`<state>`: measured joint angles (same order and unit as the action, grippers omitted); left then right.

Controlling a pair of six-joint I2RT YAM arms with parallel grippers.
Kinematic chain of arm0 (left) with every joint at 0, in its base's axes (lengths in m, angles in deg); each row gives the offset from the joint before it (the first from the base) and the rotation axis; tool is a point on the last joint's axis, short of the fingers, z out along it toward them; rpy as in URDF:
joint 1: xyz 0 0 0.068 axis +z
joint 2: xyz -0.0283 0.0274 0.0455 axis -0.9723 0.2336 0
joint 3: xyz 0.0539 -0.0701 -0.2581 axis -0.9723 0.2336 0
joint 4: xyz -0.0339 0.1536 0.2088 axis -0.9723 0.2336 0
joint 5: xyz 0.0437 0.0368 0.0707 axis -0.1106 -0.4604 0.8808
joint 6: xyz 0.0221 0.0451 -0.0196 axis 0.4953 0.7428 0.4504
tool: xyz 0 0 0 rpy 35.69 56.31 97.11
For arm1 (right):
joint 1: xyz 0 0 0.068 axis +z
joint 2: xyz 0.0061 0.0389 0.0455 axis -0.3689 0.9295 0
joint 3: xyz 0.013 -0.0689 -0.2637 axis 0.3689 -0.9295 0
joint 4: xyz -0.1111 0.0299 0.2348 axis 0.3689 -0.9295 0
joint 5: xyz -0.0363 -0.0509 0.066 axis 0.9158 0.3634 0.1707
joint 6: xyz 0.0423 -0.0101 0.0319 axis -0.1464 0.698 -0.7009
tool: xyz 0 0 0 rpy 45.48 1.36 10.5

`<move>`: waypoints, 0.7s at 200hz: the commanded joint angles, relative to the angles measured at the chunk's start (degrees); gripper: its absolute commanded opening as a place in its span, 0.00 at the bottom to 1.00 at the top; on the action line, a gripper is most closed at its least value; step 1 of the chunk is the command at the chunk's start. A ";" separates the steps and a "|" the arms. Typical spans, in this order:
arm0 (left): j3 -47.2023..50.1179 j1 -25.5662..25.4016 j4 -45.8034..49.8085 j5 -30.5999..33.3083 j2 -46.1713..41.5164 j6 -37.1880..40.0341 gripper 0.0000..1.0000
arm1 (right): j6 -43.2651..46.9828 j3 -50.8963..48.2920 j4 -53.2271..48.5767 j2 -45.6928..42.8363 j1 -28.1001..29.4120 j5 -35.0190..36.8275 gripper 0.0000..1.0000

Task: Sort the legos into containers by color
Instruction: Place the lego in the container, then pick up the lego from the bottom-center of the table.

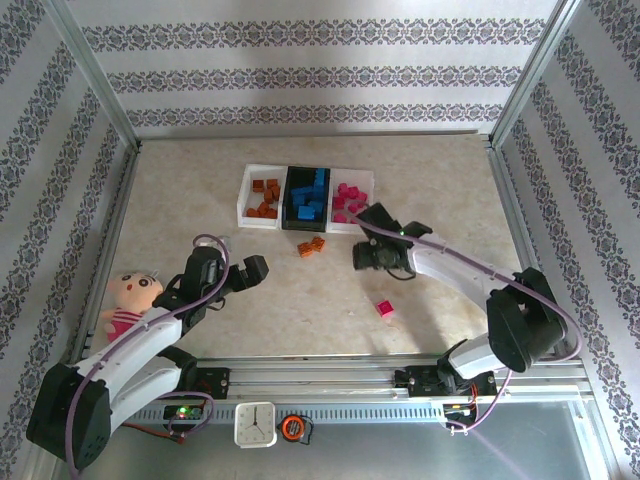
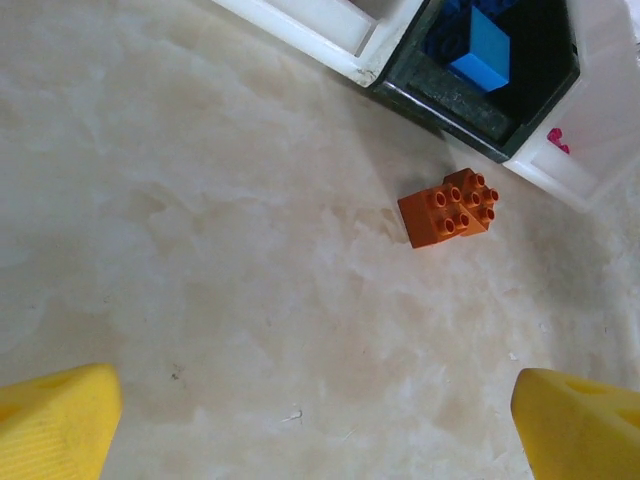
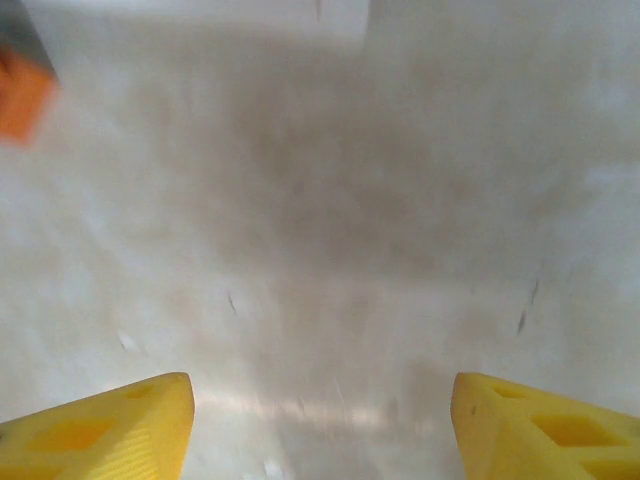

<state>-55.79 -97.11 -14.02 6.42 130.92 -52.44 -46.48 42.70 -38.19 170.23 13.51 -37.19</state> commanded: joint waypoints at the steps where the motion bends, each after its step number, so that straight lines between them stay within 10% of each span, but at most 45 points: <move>1: 0.96 -0.06 -4.91 1.21 0.86 0.43 1.00 | -5.36 -4.04 -5.96 -1.43 3.46 -0.99 0.69; 66: 1.29 0.01 -7.04 -0.28 4.34 -0.43 1.00 | -9.25 -6.93 -8.20 4.37 8.51 -0.86 0.67; 140: 0.63 0.02 -5.59 -0.29 3.99 -0.35 1.00 | -8.45 -7.07 -4.91 4.87 10.28 -5.12 0.34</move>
<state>-55.09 -97.11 -18.24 6.35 135.35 -52.47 -54.83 36.17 -42.93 176.18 23.15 -40.58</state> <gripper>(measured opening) 0.996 0.373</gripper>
